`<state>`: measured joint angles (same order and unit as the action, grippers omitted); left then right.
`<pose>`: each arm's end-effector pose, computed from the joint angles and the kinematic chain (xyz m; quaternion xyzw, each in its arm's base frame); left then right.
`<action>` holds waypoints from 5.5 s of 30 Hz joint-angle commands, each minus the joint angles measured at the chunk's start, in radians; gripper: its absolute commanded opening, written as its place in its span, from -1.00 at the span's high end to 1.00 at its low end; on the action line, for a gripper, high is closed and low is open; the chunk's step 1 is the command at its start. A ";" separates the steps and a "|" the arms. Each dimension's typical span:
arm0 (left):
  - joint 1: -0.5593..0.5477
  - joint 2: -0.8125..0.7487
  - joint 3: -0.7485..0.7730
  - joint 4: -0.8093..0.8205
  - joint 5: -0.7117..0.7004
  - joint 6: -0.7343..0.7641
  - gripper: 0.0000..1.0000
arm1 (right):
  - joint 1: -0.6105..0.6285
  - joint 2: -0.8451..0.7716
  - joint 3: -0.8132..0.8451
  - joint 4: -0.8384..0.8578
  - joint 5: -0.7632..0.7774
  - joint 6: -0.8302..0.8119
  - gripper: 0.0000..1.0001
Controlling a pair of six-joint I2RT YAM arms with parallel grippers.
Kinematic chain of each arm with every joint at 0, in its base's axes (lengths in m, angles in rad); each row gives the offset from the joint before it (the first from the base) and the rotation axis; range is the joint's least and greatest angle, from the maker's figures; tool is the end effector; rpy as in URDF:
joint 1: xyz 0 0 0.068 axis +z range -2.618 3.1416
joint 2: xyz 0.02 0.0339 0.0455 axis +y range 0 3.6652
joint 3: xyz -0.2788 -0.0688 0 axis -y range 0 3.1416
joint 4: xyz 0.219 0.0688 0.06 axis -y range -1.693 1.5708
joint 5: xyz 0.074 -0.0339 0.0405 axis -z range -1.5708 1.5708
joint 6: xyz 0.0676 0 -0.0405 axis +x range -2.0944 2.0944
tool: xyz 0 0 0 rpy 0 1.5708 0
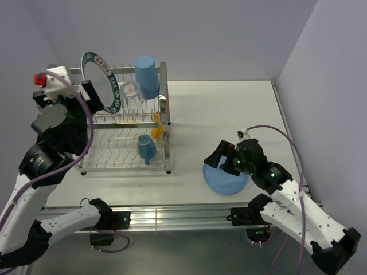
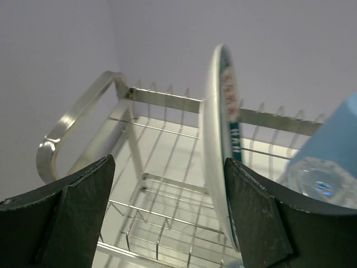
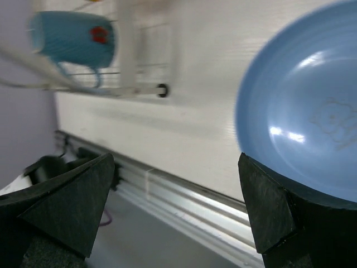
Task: Load the mixed dishes into the dish rack
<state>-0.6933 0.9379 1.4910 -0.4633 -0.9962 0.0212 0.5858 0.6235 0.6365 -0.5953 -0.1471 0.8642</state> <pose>0.1287 -0.0332 0.5143 -0.1231 0.6786 0.0905 0.7185 0.1024 0.0799 0.2617 0.0873 0.8743 0.3621 0.3112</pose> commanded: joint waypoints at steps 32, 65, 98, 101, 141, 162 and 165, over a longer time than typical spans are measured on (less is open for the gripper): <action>0.005 -0.082 0.084 -0.215 0.286 -0.239 -0.71 | 0.161 0.621 0.034 0.160 0.353 -0.077 -0.99; 0.268 0.325 0.379 -0.370 0.445 -0.245 0.12 | 0.152 0.504 -0.035 0.198 0.337 -0.126 -0.99; 0.258 0.208 0.193 -0.167 0.643 -0.145 -0.29 | 0.118 0.528 -0.077 0.269 0.267 -0.142 -0.99; 0.258 0.207 0.184 -0.155 0.653 -0.150 -0.29 | 0.118 0.527 -0.074 0.269 0.267 -0.143 -0.99; 0.256 0.094 0.137 -0.127 0.614 -0.162 -0.61 | 0.103 0.650 -0.041 0.250 0.316 -0.134 -0.99; 0.258 -0.076 0.192 -0.261 0.603 -0.276 -0.60 | 0.190 0.935 0.086 0.220 0.464 -0.071 0.01; 0.258 -0.094 0.196 -0.278 0.622 -0.287 -0.59 | 0.244 0.987 0.132 0.172 0.520 -0.044 0.36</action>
<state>-0.4355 0.8444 1.6672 -0.7113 -0.4068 -0.2329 0.7815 1.5372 0.7612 -0.3241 0.3569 0.7567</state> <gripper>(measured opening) 0.799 0.371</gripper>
